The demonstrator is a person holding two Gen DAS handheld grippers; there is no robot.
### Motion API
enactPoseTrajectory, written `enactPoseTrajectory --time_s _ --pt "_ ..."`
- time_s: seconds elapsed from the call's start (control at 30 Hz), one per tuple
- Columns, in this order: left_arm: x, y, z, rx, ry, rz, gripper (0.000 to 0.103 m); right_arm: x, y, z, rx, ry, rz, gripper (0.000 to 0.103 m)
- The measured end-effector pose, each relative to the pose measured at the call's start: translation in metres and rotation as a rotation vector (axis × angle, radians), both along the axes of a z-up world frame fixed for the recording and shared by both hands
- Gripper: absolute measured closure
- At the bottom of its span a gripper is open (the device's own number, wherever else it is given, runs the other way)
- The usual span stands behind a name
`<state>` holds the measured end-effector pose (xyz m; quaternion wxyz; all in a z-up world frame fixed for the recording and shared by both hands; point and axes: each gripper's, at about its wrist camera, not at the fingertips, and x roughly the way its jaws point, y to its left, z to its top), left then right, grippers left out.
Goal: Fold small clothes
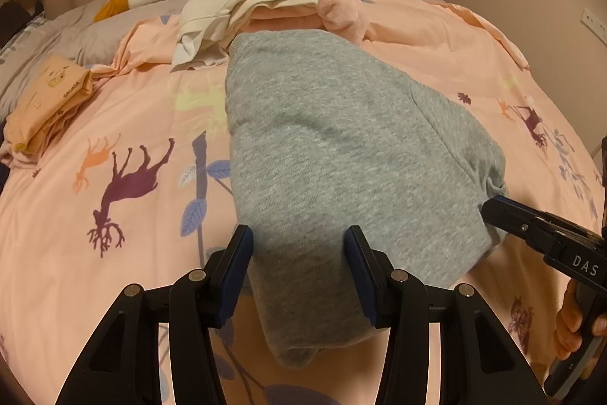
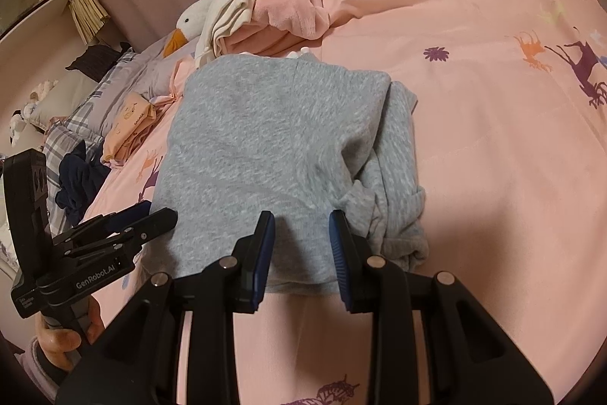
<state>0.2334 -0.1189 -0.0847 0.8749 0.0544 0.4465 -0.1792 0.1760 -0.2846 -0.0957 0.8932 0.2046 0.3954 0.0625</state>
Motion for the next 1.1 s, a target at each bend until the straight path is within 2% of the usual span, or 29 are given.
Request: enactPoseTrajectory --time_s 0.43,0.7,0.8,0.87,1.1 --pt "0.001 0.0 0.003 -0.015 -0.001 0.002 0.054 -0.001 -0.003 -0.001 0.014 -0.002 0.004 0.073" --pt "0.033 -0.011 0.029 0.004 -0.081 0.018 0.054 -0.004 -0.005 -0.003 0.038 -0.009 0.007 0.073" --pt "0.052 -0.016 0.031 -0.009 -0.076 0.032 0.054 -0.004 -0.005 -0.004 0.041 -0.013 0.012 0.073" --pt "0.065 -0.02 0.027 0.01 -0.069 0.046 0.054 -0.004 -0.005 -0.004 0.042 -0.016 0.015 0.073" --pt "0.096 -0.024 -0.002 0.041 0.043 0.073 0.054 -0.005 -0.006 -0.005 0.048 -0.023 0.033 0.073"
